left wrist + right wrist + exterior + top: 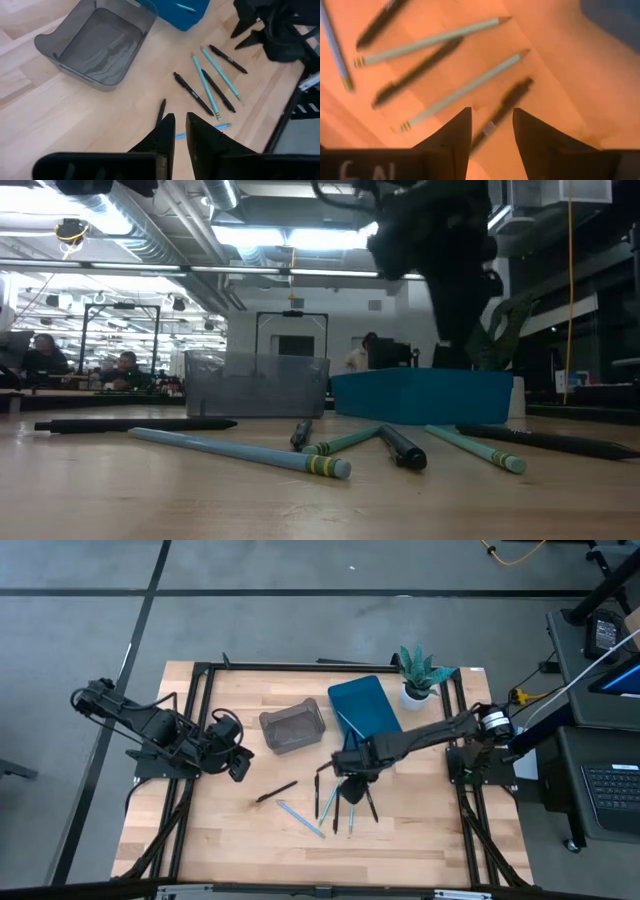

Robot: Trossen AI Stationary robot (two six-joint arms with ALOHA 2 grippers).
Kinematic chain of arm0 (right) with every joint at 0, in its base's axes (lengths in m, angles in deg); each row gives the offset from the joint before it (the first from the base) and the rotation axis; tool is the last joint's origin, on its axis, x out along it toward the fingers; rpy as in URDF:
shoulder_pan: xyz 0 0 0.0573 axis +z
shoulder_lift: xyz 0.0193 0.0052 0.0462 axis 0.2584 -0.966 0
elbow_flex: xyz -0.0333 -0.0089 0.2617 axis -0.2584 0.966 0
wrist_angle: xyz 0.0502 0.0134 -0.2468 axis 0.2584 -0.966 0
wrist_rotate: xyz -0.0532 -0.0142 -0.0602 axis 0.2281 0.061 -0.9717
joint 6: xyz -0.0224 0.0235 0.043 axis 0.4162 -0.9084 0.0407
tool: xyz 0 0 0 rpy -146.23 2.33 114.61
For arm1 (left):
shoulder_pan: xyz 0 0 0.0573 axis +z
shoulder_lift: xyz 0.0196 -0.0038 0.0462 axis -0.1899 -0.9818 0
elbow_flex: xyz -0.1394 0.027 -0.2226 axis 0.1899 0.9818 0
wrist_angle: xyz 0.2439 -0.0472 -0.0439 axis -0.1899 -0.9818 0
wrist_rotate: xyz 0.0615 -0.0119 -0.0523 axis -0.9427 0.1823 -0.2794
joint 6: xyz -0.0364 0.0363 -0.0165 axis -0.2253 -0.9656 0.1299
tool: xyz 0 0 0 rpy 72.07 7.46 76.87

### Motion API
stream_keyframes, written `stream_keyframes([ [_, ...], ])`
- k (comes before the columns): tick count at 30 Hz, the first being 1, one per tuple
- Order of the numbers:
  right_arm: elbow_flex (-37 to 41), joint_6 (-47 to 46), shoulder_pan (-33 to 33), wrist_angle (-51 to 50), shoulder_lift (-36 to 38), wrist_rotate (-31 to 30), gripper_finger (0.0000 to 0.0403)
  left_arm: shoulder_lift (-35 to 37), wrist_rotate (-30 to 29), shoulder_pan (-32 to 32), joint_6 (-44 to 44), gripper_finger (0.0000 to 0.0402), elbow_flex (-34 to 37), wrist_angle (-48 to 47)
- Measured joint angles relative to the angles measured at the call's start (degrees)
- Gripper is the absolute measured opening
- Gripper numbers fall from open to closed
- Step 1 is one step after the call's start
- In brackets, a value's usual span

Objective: Sort pens & pencils
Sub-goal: Put the right light blue colored pencil into the blue bin

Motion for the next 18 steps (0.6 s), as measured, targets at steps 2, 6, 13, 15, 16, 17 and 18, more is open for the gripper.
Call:
stream_keyframes([
  [2, 1.64, -4.03, 0.00, 2.37, 0.00, 0.04, 0.0145, -0.39, 0.02, 0.63, -0.33, 0.0041, 0.00, -1.89],
  [6, 2.96, -10.78, 0.12, 2.90, 0.00, 0.03, 0.0145, -0.81, -0.12, 2.36, -0.34, 0.0041, 0.00, -9.06],
  [13, 2.98, -24.24, 1.98, 9.80, 0.00, -5.40, 0.0145, -0.61, -3.85, 6.94, -0.57, 0.0041, 0.00, -20.50],
  [15, 2.98, -29.65, 2.95, 12.70, -0.02, -7.21, 0.0145, -0.54, -4.72, 8.12, -2.62, 0.0041, 0.00, -23.26],
  [16, 2.98, -32.59, 3.59, 13.77, 0.00, -8.35, 0.0145, -0.53, -4.99, 8.64, -4.55, 0.0041, 0.00, -24.32],
  [17, 2.98, -35.87, 4.30, 14.92, -0.07, -9.38, 0.0145, -0.53, -5.56, 9.09, -6.59, 0.0041, 0.00, -25.15],
  [18, 2.98, -38.84, 5.09, 15.99, -0.20, -10.64, 0.0145, -0.53, -6.37, 9.43, -8.46, 0.0041, 0.00, -25.56],
])
